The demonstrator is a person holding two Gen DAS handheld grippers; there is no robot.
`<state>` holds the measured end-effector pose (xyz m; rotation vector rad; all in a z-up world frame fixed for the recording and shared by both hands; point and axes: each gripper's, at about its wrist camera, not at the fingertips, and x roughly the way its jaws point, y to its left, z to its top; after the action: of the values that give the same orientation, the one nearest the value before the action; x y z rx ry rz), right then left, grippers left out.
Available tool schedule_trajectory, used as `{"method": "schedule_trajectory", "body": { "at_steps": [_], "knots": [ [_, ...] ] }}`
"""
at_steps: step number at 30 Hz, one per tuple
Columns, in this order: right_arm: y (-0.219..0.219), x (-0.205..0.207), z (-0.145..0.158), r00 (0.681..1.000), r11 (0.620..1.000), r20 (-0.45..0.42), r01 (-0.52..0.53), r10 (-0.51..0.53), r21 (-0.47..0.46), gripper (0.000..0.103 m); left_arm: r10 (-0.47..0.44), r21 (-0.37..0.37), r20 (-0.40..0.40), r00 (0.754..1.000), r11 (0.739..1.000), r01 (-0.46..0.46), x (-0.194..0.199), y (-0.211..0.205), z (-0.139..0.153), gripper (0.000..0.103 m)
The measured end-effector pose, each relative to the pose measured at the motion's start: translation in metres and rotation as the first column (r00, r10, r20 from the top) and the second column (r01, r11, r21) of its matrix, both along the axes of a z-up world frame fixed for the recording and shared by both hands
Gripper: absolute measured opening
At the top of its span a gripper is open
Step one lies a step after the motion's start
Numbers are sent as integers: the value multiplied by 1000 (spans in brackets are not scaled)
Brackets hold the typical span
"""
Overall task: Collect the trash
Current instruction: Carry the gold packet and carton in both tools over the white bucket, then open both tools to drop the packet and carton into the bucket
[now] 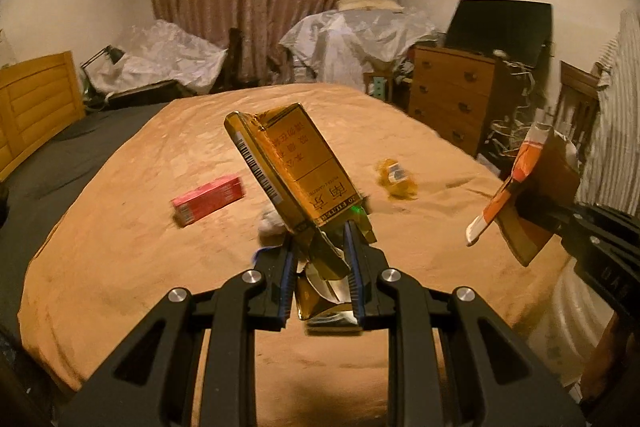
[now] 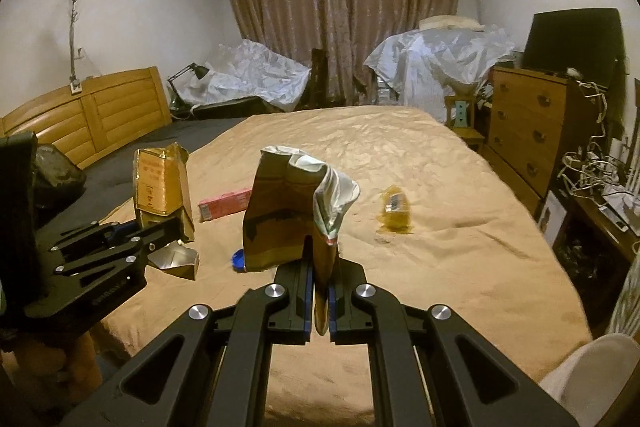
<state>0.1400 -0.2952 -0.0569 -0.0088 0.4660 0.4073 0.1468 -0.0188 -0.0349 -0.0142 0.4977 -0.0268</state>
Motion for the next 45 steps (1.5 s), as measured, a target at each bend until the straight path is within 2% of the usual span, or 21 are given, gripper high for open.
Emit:
{"method": "schedule_trajectory", "body": {
  "at_steps": [5,10,14,19,22,24,26,31,32,36,45],
  "knots": [
    [-60,-26,26,997,997,5,77,-77,-13,6,-125,0,26,992,992,125,3,-50,15,21],
    [-137,-54,40,981,980,-15,193,-193,-39,6,-270,-3,30,963,963,270,2,-112,22,21],
    [-207,-79,41,957,957,-46,285,-288,-52,6,-390,0,7,921,921,390,-1,-169,19,21],
    [-282,-103,37,924,929,-104,361,-368,-85,6,-495,-3,-36,868,869,495,-1,-222,11,21],
    [-326,-111,30,903,916,-158,388,-400,-104,6,-554,-3,-64,830,832,555,-5,-252,6,21],
    [-341,-107,23,893,913,-191,393,-407,-111,6,-599,-18,-102,795,800,600,-4,-273,1,22],
    [-362,-107,13,880,910,-233,396,-415,-123,6,-623,-29,-134,771,780,625,-3,-287,-6,22],
    [-395,-99,-15,847,916,-350,379,-400,-131,6,-687,-75,-238,686,718,692,1,-322,-30,22],
    [-393,-95,-19,842,918,-365,375,-397,-132,6,-700,-94,-266,662,703,705,2,-329,-37,22],
    [-398,-82,-40,820,923,-428,363,-381,-125,6,-713,-128,-330,618,683,719,8,-343,-56,22],
    [-389,-71,-56,811,929,-458,352,-365,-117,6,-709,-122,-365,603,679,724,11,-349,-66,22]
  ]
}}
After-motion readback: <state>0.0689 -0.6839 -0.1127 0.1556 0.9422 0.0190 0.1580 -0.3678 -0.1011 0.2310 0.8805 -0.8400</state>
